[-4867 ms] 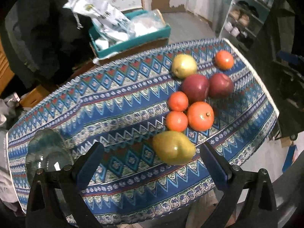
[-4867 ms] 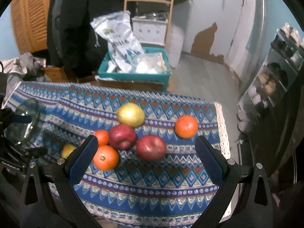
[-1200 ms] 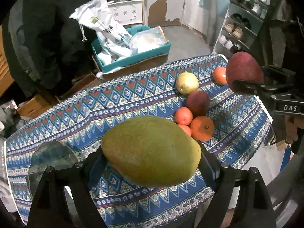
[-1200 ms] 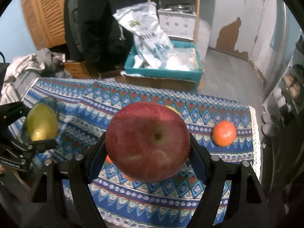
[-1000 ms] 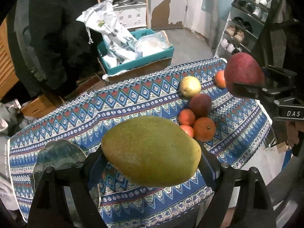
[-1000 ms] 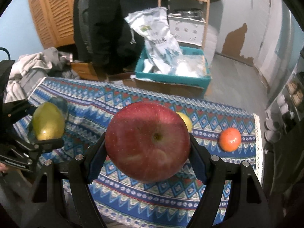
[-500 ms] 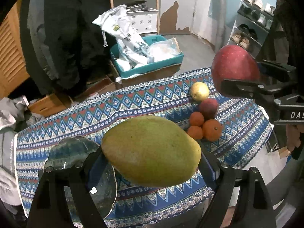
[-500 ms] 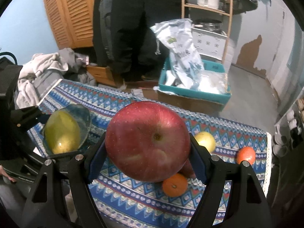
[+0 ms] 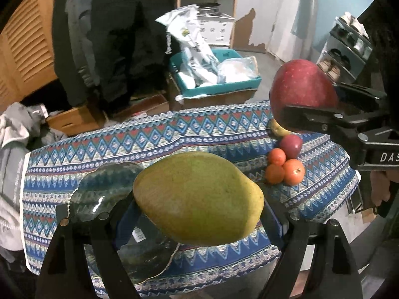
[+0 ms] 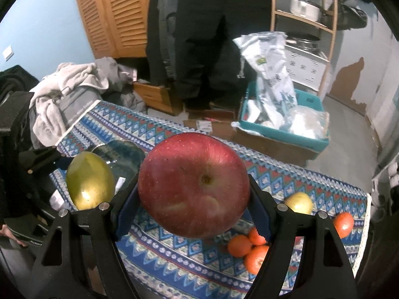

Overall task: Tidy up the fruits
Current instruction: 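Carry the mango in the left tool and the apple in the right tool over the glass bowl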

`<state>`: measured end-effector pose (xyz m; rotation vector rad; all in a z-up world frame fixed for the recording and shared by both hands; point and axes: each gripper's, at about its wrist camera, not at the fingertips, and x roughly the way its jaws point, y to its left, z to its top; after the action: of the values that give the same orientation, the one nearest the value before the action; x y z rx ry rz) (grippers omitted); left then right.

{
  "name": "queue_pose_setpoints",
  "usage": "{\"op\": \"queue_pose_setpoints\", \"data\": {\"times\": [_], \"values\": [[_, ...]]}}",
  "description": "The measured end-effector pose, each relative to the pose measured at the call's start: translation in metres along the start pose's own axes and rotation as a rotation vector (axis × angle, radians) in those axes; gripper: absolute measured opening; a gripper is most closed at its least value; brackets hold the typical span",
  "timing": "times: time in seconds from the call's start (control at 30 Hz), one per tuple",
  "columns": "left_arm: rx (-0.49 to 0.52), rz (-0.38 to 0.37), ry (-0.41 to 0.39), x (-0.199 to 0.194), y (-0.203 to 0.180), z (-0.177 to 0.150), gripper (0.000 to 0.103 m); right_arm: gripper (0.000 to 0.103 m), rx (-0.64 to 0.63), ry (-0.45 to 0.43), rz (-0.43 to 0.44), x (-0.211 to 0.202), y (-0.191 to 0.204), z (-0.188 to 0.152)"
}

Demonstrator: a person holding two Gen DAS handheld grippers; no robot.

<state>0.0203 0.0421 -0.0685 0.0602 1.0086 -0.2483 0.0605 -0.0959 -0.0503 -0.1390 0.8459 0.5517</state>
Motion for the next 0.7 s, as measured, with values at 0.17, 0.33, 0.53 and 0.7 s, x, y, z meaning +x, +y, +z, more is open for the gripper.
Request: {"op": "queue_pose_setpoints", "data": {"times": [0.17,0.33,0.53,0.7], "values": [[-0.043,0.012,-0.003,-0.004,0.023,-0.005,0.087,0.078,-0.025,0.005,0.027,0.011,0.02,0.009],[-0.079,0.026,0.0,-0.006,0.042,-0.01,0.087,0.078,-0.051,0.013,0.052,0.023,0.042,0.019],[-0.122,0.046,0.001,-0.008,0.069,-0.021,0.087,0.078,-0.071,0.032,0.08,0.039,0.064,0.027],[-0.177,0.046,0.021,-0.007,0.093,-0.03,0.087,0.078,-0.093,0.056,0.107,0.056,0.084,0.033]]}}
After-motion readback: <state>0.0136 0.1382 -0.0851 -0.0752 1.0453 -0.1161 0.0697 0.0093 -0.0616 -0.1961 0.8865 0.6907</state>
